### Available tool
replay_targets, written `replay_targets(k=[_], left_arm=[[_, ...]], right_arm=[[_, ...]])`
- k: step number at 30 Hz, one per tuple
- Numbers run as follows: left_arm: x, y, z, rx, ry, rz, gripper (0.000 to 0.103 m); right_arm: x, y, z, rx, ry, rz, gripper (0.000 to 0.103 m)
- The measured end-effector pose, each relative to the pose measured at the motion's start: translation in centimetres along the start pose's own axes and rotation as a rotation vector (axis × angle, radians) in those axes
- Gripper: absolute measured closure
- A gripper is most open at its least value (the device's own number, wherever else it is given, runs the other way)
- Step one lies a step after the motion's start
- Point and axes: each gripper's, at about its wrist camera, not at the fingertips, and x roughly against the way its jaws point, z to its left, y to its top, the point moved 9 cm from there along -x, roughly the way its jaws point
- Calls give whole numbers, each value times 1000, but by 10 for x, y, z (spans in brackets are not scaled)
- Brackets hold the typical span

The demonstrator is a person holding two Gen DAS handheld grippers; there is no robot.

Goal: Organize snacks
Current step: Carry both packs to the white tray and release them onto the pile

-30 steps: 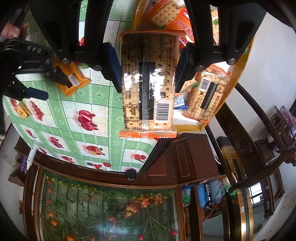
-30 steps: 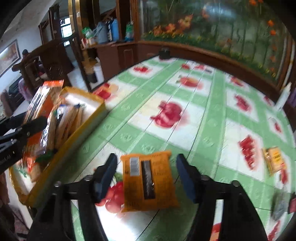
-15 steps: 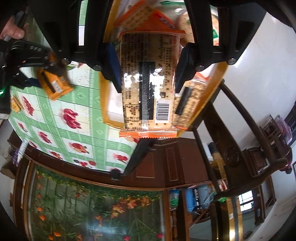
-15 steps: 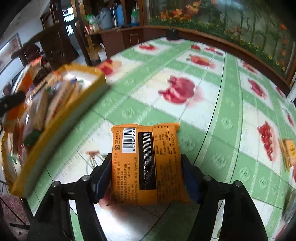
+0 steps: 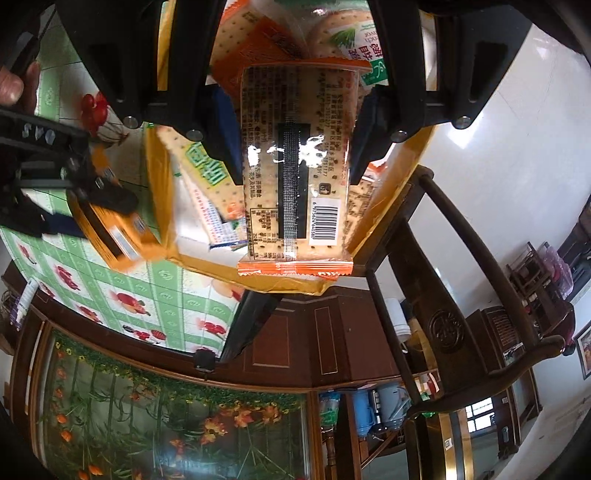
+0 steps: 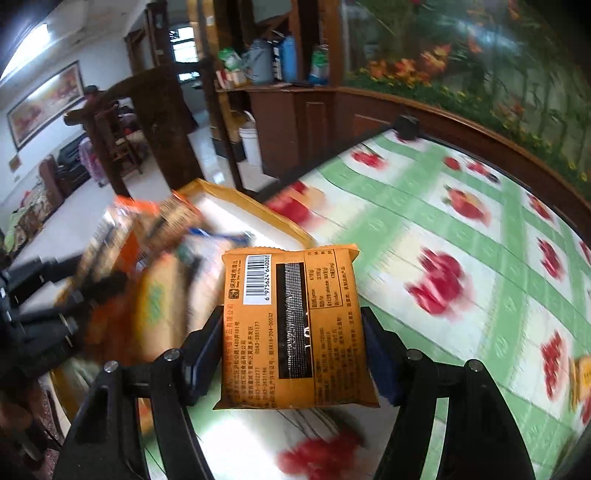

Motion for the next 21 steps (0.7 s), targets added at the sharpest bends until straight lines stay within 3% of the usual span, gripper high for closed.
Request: replay_targets(k=[7,11,14,21], left_arm=[[-12,0,14,27,23,15,48],[-13,0,15,29,26,14,45],[-15,-2,22,56,27,24,26],[-4,9,27,81,48,-19,17]], right_arm=[[-41,34,36,-4,119,16,34],[-66,35,50,-38,196,59,33],[-57,36,46,-49,195,33,29],[-35,38,28,-77,164,-13,26]])
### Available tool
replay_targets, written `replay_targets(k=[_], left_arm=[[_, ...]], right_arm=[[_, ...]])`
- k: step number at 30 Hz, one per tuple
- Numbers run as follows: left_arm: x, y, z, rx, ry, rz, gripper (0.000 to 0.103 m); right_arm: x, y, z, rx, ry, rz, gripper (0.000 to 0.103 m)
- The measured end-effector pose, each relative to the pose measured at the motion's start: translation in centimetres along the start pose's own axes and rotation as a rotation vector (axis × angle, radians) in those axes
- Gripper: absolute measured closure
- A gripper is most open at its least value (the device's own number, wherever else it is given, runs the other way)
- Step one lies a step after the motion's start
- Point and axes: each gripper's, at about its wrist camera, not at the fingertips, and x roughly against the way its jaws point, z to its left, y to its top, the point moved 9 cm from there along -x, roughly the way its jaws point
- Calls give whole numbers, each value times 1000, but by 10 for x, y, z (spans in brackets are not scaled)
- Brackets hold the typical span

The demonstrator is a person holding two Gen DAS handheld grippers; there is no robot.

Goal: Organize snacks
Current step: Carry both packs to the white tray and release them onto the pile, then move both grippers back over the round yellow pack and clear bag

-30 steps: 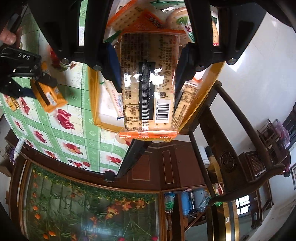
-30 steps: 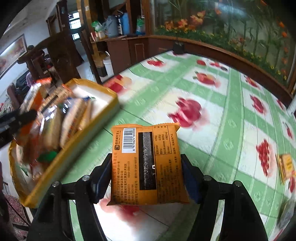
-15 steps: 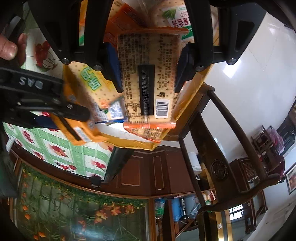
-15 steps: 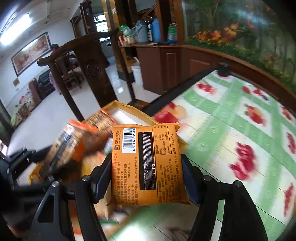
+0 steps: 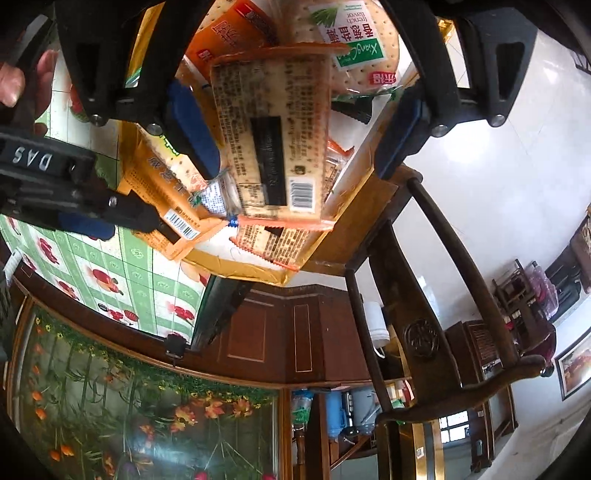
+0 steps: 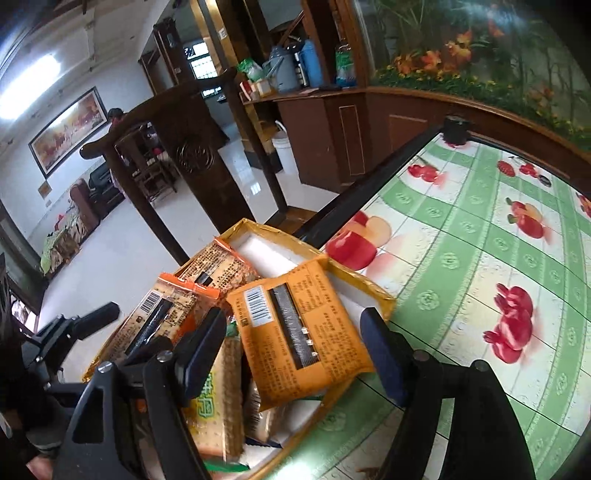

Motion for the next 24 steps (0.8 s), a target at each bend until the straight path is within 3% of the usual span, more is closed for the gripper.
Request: replay_targets(k=[9,17,24], left_arm=[[15,3,-30,-40,-24,-36,17],[21,6,-99,-141,-84,-52,15],[26,1,-172,-225,-167,-46,15]], right_arm=[[29,-18,-20,-18,-21,-23,26],[73,-38,-63,-37,-142,-68,25],[103,-76,-123,-123,-240,-40,24]])
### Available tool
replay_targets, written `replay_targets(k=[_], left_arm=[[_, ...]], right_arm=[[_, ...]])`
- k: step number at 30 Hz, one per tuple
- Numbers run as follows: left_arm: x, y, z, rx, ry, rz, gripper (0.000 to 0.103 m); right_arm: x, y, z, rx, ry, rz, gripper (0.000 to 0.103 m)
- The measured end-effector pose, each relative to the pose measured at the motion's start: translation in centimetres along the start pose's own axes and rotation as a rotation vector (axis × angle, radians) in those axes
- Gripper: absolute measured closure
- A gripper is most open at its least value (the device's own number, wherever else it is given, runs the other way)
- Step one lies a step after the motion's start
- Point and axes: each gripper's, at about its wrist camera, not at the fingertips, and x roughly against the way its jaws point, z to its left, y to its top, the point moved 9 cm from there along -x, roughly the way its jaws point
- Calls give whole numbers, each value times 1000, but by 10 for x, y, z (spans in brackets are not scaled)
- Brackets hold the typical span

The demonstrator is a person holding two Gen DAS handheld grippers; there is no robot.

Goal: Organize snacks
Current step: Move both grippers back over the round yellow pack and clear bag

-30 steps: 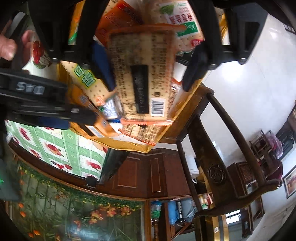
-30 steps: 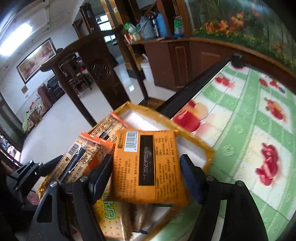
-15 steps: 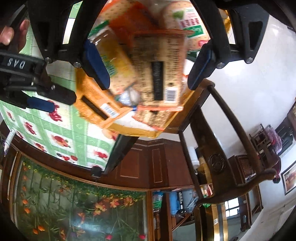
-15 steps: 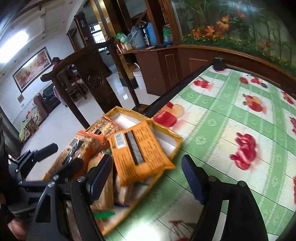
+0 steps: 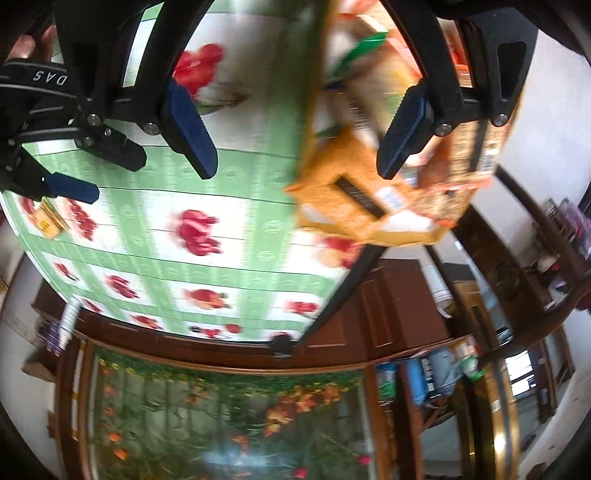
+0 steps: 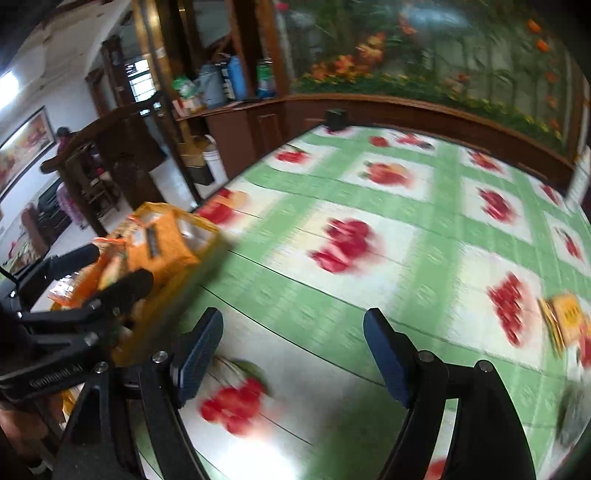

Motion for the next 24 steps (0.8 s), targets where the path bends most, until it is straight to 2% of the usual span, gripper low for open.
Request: replay_targets(k=[13,17,21,24], left_arm=[[-24,9,-147,-108,-217,85,15],[-30,18,-194,-166,-274,96,15],[-42,29,-252,-264,-381,128,15],[-54,34,-282,-340,-406,144,15]], right_arm=[[47,-52,-136,-187,-180,25,24],[73,-62,-172,-247,-231,2,24],[102,-75,-207,-290,-311,-23,24],[122,-87,-230,-342,-339,-41,24]])
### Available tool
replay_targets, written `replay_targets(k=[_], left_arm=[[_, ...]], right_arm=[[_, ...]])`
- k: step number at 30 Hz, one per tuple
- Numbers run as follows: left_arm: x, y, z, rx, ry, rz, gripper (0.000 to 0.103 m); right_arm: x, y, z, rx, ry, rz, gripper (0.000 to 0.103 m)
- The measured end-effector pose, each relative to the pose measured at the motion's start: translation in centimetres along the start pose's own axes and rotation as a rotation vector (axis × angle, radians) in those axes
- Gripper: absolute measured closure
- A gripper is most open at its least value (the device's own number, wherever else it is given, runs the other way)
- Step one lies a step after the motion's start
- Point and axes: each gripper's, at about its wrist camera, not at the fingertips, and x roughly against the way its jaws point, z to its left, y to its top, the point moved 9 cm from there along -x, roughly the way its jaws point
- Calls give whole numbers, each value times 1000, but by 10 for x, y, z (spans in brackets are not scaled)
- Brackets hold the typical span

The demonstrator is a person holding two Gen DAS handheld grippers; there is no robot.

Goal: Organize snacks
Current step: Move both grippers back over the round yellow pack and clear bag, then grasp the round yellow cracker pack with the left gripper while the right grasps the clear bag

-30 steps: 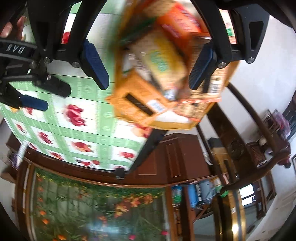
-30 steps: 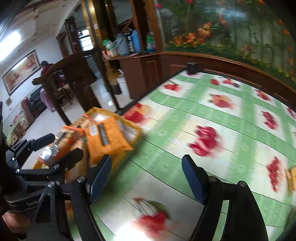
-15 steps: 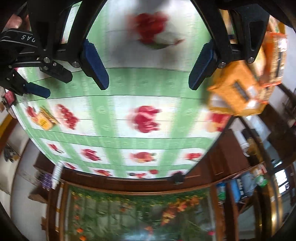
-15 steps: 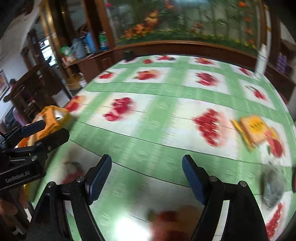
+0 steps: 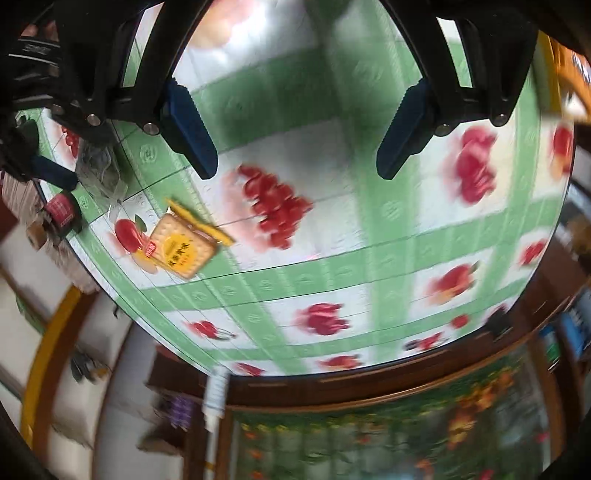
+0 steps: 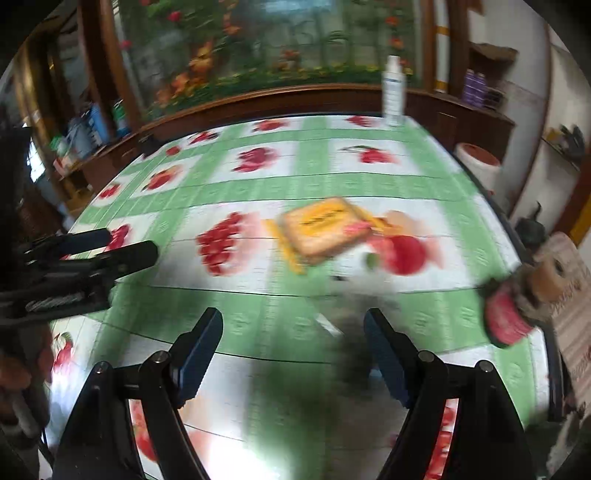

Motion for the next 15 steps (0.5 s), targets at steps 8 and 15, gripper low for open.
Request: replay_targets(k=[8,15], left_arm=[[-36,28,-47,-97,-132,35,15],[-66,47,-92,-234,-235,71,15]], right_arm=[[13,-1,-34,-56,-34,-16,23],[8,-6,-48,-46,-39,12,23]])
